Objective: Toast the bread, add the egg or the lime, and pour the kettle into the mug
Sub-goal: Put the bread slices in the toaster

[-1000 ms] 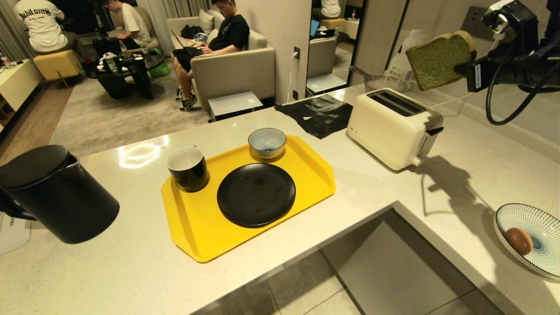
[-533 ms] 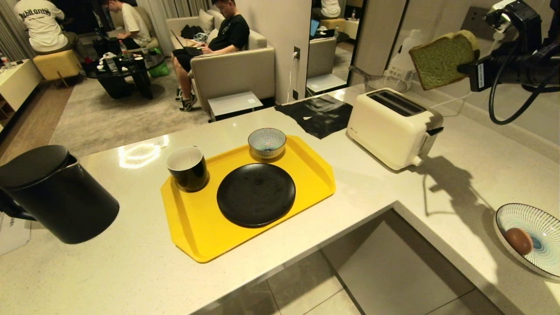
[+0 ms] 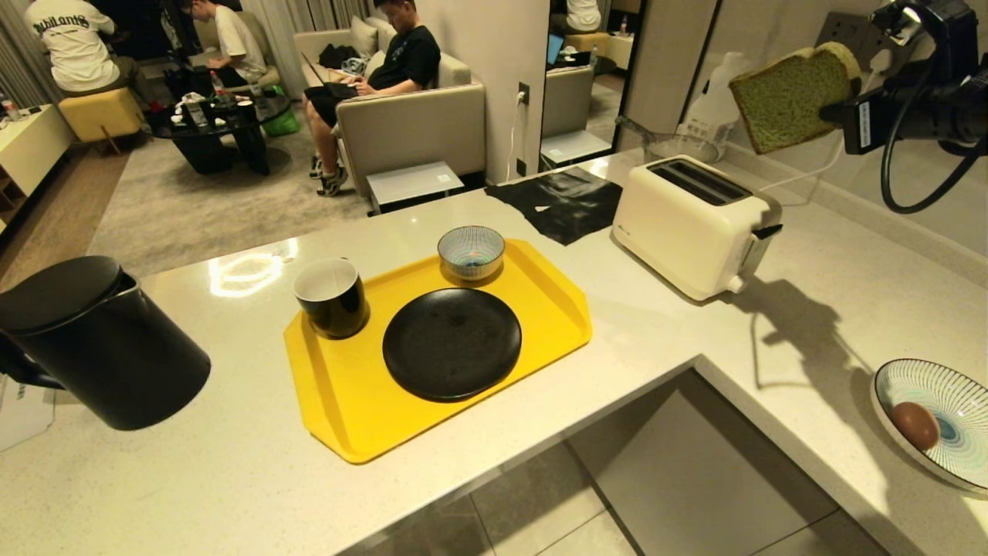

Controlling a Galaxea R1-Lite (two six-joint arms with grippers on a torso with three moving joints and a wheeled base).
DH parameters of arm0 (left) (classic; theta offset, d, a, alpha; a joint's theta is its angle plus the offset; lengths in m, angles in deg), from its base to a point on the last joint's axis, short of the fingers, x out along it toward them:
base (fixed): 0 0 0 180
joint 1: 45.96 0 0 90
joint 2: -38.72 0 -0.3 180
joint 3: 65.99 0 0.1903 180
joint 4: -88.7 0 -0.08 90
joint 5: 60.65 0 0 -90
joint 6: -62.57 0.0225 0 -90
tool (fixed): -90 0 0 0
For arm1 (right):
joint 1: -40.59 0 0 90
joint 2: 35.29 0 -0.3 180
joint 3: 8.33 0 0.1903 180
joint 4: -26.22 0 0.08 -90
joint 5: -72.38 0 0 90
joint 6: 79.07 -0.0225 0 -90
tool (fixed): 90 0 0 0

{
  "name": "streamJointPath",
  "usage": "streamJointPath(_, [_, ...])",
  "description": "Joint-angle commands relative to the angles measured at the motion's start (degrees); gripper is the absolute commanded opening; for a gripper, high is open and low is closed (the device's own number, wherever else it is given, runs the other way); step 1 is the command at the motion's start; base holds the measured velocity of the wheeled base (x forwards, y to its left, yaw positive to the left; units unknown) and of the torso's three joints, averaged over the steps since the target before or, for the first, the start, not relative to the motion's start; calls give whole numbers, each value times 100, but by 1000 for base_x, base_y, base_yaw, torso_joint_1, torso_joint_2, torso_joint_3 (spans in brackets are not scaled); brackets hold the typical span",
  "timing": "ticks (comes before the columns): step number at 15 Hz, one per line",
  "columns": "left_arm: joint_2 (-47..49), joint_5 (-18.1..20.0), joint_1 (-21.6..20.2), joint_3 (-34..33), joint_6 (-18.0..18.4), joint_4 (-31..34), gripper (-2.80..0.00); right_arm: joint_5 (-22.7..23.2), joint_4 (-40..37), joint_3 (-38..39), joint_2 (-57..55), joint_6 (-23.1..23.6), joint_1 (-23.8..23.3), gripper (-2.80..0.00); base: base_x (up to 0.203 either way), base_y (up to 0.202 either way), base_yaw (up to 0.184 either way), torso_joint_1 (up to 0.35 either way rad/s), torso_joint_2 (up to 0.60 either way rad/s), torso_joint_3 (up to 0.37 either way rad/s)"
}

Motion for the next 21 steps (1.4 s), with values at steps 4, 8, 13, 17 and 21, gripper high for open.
streamJointPath(4, [5,0,1,0,3,2,-280,8,-7,1,79,14,-2,-280,0,0,0,0,0,0])
streamJointPath(8, [5,0,-7,0,3,2,-280,8,-7,1,105,14,-2,-280,0,0,0,0,0,0])
streamJointPath(13, [3,0,-5,0,12,-5,-280,8,-7,1,114,14,15,-280,0,0,0,0,0,0])
streamJointPath(17, [5,0,0,0,12,2,-280,3,-277,1,168,41,28,-280,0,0,0,0,0,0])
streamJointPath(21, [5,0,2,0,10,-5,-280,-125,-569,-8,228,47,295,-280,0,0,0,1,2,-58])
